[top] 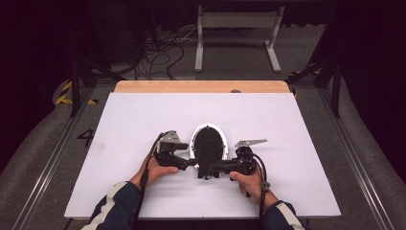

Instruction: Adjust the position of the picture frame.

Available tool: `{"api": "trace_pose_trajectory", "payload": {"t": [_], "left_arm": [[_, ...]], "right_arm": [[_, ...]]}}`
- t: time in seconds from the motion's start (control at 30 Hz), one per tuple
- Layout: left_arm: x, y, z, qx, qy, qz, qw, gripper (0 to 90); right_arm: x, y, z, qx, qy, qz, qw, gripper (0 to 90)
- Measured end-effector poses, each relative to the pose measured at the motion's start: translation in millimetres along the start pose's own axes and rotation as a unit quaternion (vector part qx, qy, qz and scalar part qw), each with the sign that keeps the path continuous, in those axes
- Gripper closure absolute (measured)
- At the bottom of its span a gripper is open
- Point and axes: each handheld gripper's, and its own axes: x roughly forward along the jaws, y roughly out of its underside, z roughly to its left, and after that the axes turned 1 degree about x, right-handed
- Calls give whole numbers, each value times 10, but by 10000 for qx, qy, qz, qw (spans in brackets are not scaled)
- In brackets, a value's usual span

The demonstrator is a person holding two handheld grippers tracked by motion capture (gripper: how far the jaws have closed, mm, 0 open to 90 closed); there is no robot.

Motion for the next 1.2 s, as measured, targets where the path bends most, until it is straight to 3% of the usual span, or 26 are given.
{"api": "trace_pose_trajectory", "payload": {"t": [0.07,0.2,0.27,0.43,0.5,0.63,0.77,0.9,1.0,1.13,1.2], "left_arm": [[22,-16,4,-134,223,-87,9996,257],[29,-10,33,-127,275,-74,9995,314],[31,-2,31,-300,354,-143,9988,317],[22,8,50,-441,430,-182,9979,374],[14,2,43,-354,352,-149,9986,402],[-32,-11,23,-318,304,-369,9984,454],[-73,-27,3,-62,520,-513,9973,531],[-87,-57,-46,-64,514,-630,9967,557],[-76,-68,-54,40,430,-562,9975,560],[-61,-66,-54,2,486,-549,9973,591],[-58,-76,-51,97,487,-565,9972,599]], "right_arm": [[-2,2,16,-127,16,-23,9999,659],[-1,1,23,-181,33,-23,9998,659],[-3,9,17,-248,9,-52,9997,658],[-7,12,47,-378,52,-65,9992,658],[-10,13,55,-382,55,-68,9992,658],[-24,10,68,-477,136,-69,9987,662],[-38,9,75,-553,325,-103,9979,701],[-41,5,68,-550,382,-106,9977,725],[-39,7,73,-576,426,-112,9974,725],[-30,7,78,-581,459,-115,9972,727],[-31,6,79,-602,479,-130,9969,727]]}}
